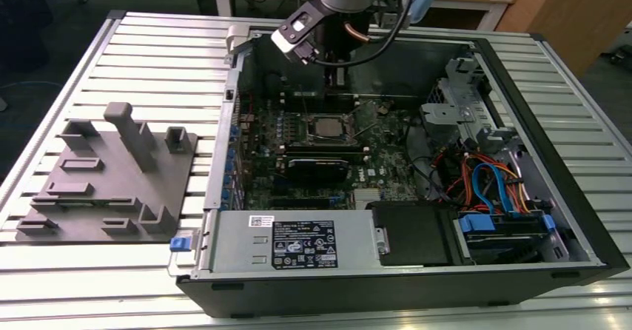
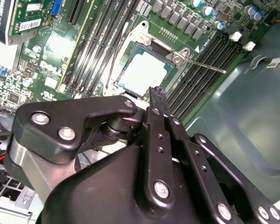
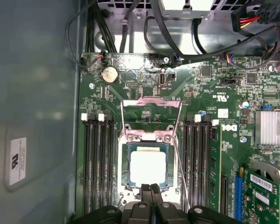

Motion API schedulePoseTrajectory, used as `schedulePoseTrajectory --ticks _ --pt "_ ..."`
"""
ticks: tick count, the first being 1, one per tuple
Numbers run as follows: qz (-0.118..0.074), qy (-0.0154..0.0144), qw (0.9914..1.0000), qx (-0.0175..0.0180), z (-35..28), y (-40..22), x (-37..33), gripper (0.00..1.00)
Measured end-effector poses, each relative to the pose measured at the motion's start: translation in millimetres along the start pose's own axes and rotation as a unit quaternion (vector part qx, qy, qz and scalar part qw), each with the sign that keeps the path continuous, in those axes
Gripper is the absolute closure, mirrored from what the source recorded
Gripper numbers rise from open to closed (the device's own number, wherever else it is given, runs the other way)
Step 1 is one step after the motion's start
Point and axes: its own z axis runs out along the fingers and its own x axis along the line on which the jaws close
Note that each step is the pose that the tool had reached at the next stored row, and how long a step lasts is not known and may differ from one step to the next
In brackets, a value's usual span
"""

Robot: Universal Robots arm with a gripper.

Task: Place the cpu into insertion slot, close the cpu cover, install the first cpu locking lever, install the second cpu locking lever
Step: 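Close the cpu cover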

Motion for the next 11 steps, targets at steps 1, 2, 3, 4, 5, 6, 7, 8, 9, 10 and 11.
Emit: schedulePoseTrajectory --ticks 1,2,3,4,5,6,7,8,9,10,11 --pt "0.000 -0.0001 1.00000 0.0000 -1.3 0.0 0.0 0.90" --pt "0.000 -0.0001 1.00000 0.0000 -2.6 0.0 0.0 0.90" --pt "0.000 -0.0001 1.00000 0.0000 -3.7 0.0 0.0 0.90" --pt "0.000 -0.0001 1.00000 0.0000 -4.7 0.0 0.1 0.90" --pt "0.000 -0.0001 1.00000 0.0000 -5.4 0.0 0.1 0.90" --pt "0.000 0.0000 1.00000 0.0000 -5.4 0.0 0.1 0.90" --pt "0.000 -0.0001 1.00000 0.0000 -5.6 0.0 0.1 0.90" --pt "0.000 -0.0001 1.00000 0.0000 -5.8 0.0 0.1 0.90" --pt "0.000 -0.0001 1.00000 0.0000 -5.8 0.1 0.1 0.90" --pt "0.000 -0.0001 1.00000 0.0000 -5.8 0.3 0.1 0.90" --pt "0.000 -0.0002 1.00000 0.0001 -5.9 0.7 0.1 0.90"
